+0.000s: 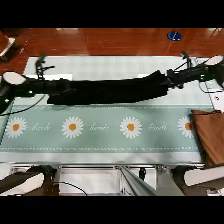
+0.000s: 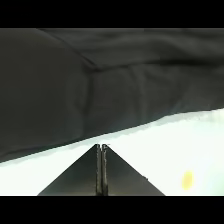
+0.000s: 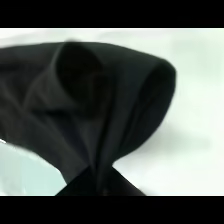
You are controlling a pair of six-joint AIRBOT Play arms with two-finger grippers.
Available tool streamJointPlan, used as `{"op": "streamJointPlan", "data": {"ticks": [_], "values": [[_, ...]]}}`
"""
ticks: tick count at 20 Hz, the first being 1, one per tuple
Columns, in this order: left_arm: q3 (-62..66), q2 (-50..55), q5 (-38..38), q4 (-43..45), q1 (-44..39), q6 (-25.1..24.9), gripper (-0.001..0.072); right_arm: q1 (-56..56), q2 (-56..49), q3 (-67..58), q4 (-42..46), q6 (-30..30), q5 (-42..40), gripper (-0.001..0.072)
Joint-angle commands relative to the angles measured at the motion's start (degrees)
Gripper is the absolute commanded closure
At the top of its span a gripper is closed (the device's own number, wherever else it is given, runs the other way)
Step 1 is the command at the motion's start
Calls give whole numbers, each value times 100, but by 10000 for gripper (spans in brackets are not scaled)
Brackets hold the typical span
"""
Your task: Fold the shirts.
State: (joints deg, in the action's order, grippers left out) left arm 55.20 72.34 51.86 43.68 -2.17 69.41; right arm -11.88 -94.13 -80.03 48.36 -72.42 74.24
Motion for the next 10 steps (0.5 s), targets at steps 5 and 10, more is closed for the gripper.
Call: {"op": "streamJointPlan", "data": {"ticks": [5,10], "values": [[1106,1237,-1029,-17,-2306,544,692,-9,3558,1735,800,-140,125,686],[3018,3036,-385,-20,-3436,1167,692,-9,4988,2135,686,-501,328,686]]}}
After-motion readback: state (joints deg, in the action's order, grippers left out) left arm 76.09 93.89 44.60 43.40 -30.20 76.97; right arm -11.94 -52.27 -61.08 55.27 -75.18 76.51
